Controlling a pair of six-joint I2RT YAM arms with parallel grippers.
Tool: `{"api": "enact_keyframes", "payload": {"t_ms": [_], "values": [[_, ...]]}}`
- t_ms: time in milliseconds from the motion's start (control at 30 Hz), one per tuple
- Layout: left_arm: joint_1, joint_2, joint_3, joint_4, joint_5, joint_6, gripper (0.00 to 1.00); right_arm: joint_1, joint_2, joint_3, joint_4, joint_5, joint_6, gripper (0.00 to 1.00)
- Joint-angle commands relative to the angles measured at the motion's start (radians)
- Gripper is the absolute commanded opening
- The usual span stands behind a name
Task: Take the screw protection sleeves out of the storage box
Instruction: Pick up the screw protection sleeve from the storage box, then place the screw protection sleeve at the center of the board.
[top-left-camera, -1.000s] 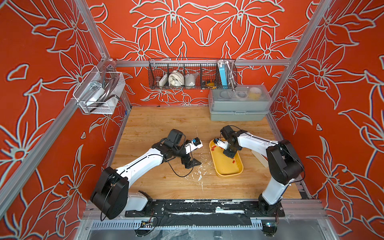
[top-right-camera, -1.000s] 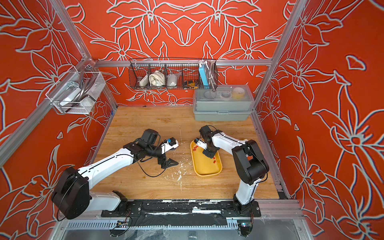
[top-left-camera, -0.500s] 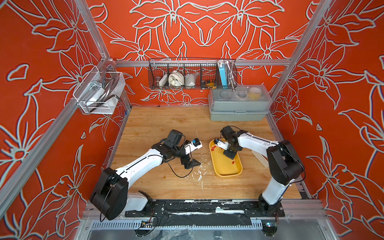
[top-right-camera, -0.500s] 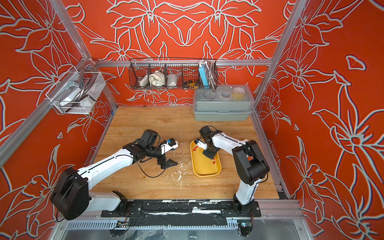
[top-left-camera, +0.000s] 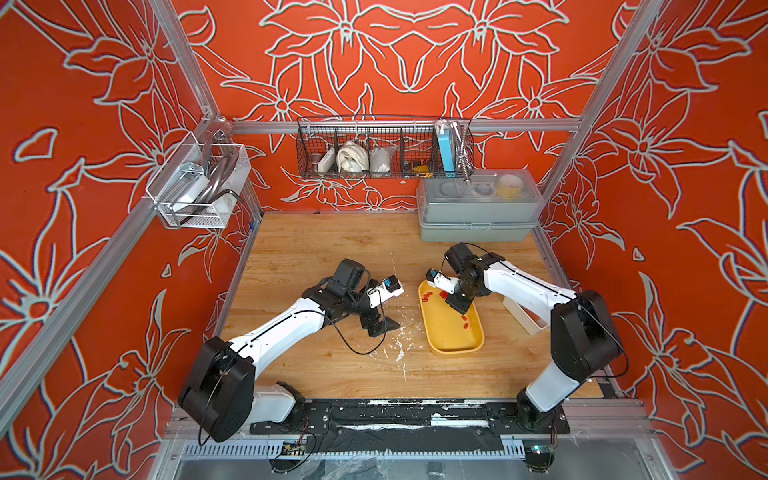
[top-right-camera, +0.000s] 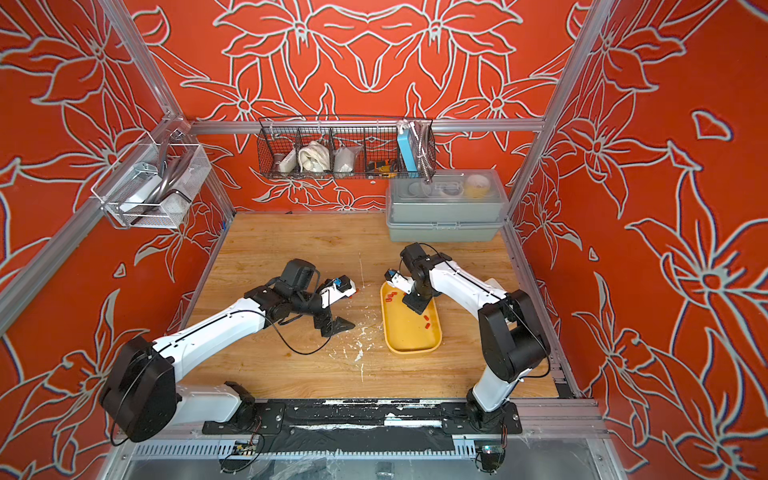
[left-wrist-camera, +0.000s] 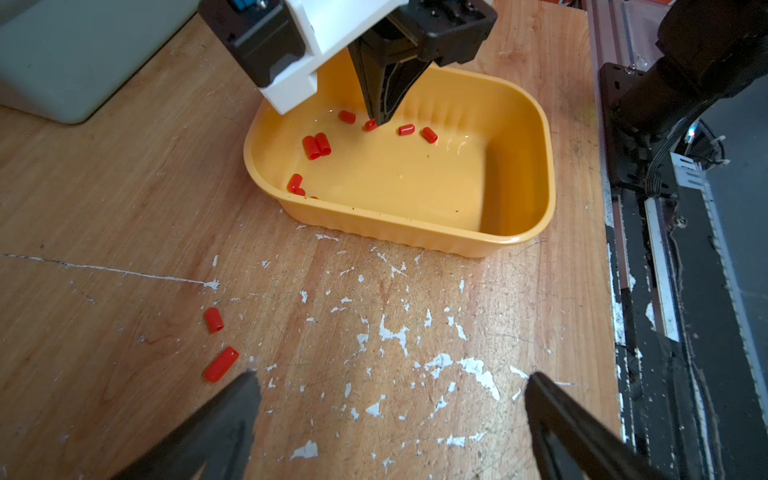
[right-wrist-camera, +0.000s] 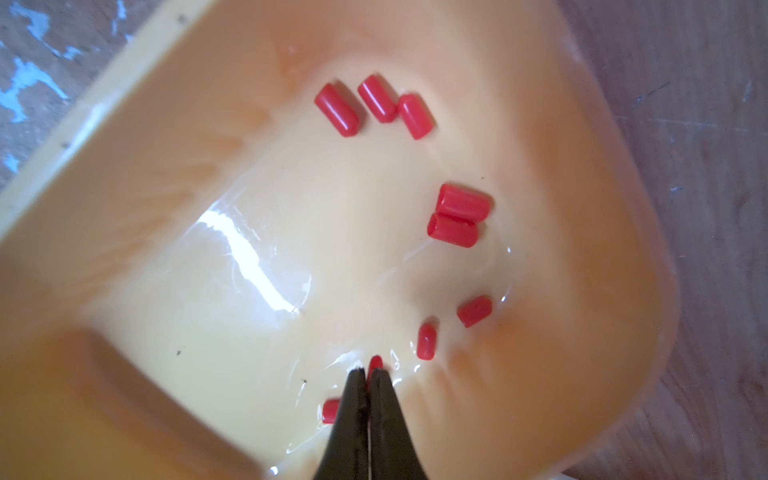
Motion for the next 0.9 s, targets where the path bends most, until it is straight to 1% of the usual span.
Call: {"api": "enact_keyframes", "payload": {"t_ms": [0, 100, 200, 267, 367, 433, 533, 700, 867], "values": [[0.020, -0.026, 0.009, -0.019, -0.003, -0.011, 0.98, 0.002, -0.040, 0.055, -0.062, -0.095, 0.007, 0.00], [0.055, -0.035, 0.012, -0.027, 0.003, -0.013, 0.98, 0.003, -0.059, 0.110, -0.087, -0.198, 0.017, 0.00], [0.111, -0.049, 0.011, -0.025, 0.008, -0.027, 0.98, 0.013, -0.050, 0.175, -0.096, -0.289, 0.050, 0.00], [0.151, -0.060, 0.009, -0.018, 0.002, -0.045, 0.98, 0.030, -0.028, 0.214, -0.091, -0.324, 0.065, 0.00], [0.206, -0.085, 0.005, 0.015, -0.059, -0.076, 0.98, 0.063, 0.031, 0.276, -0.074, -0.347, 0.083, 0.00], [0.237, -0.102, 0.003, 0.037, -0.110, -0.092, 0.98, 0.086, 0.082, 0.321, -0.056, -0.358, 0.100, 0.00], [0.272, -0.115, 0.007, 0.049, -0.157, -0.103, 0.98, 0.117, 0.163, 0.383, -0.022, -0.364, 0.130, 0.00], [0.292, -0.126, 0.001, 0.061, -0.188, -0.103, 0.98, 0.162, 0.307, 0.489, 0.005, -0.333, 0.165, 0.00], [0.293, -0.141, -0.008, 0.065, -0.176, -0.095, 0.98, 0.180, 0.456, 0.588, 0.002, -0.267, 0.201, 0.00]]}}
